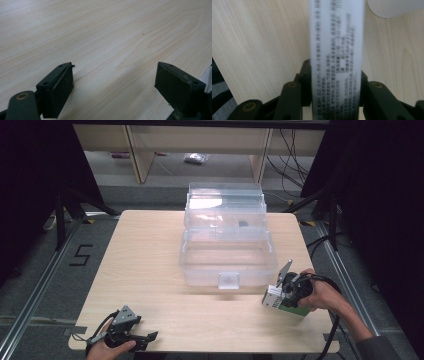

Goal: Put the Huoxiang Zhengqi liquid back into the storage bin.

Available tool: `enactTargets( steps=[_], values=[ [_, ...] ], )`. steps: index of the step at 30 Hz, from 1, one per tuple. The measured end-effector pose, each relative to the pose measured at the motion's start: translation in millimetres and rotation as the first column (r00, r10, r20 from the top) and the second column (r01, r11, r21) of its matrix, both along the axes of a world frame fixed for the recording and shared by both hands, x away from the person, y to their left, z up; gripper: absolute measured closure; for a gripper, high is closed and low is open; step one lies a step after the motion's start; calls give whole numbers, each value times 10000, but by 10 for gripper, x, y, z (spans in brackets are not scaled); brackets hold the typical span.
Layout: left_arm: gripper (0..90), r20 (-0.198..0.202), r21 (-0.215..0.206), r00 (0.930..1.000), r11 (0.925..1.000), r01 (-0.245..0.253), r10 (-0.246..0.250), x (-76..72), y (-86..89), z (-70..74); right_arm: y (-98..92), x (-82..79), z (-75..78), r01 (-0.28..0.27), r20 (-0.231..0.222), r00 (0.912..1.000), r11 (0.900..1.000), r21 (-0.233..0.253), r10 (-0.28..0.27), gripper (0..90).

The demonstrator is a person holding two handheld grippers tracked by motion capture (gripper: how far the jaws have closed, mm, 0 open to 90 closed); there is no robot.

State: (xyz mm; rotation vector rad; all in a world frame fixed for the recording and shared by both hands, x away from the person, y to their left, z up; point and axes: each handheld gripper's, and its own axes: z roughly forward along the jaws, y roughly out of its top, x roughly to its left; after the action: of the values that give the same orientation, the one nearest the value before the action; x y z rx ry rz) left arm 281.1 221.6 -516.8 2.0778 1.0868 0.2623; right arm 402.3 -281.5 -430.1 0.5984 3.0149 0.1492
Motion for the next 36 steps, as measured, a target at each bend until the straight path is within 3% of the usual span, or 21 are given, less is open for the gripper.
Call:
enactTargets(
  steps=[3,5,13,14,16,24,25,26,27,29,30,32,35,36],
  values=[
    [148,-12,12,10000,10000,17,-17,1,0,-1,47,4,7,-107,-11,9999,9992,-383,107,647],
    [148,-5,22,10000,10000,16,-16,1,-1,-1,86,-11,24,-208,-10,9998,9991,-373,207,648],
    [148,-21,17,10000,10000,20,-20,1,-2,-2,155,-57,211,-324,175,9993,9994,-135,327,648],
    [148,-26,8,10000,10000,14,-14,1,-2,-2,157,-44,235,-569,197,9982,9983,-99,570,648],
    [148,-25,-7,10000,10000,18,-18,3,-2,-3,175,-71,300,-250,129,9996,9997,-82,251,648],
    [148,-6,40,10000,10000,25,-25,0,-1,0,272,-69,576,-880,590,9945,9960,146,870,648],
    [148,-25,23,10000,10000,45,-45,0,-3,0,288,-81,608,-708,580,9959,9974,104,701,648],
    [148,-27,33,10000,10000,47,-47,2,-2,-1,301,-70,640,-959,696,9931,9952,180,944,648],
    [148,-28,25,10000,10000,42,-42,1,-2,-1,317,-87,673,-703,649,9955,9974,164,691,648],
    [148,-25,26,10000,10000,45,-45,0,-1,-1,344,-72,713,-1046,757,9918,9943,202,1028,648],
    [148,-31,16,10000,10000,51,-51,-1,-2,-2,367,-90,745,-821,761,9939,9964,198,804,647],
    [148,-37,107,10000,9999,80,-79,3,3,0,412,-75,782,-1259,870,9886,9916,293,1229,648],
    [148,-34,100,10000,9999,78,-78,3,4,1,485,-88,838,-1223,729,9901,9921,276,1200,648],
    [148,-41,84,10000,9999,71,-71,4,5,1,512,-73,853,-1484,825,9859,9885,278,1457,648]
  ],
)
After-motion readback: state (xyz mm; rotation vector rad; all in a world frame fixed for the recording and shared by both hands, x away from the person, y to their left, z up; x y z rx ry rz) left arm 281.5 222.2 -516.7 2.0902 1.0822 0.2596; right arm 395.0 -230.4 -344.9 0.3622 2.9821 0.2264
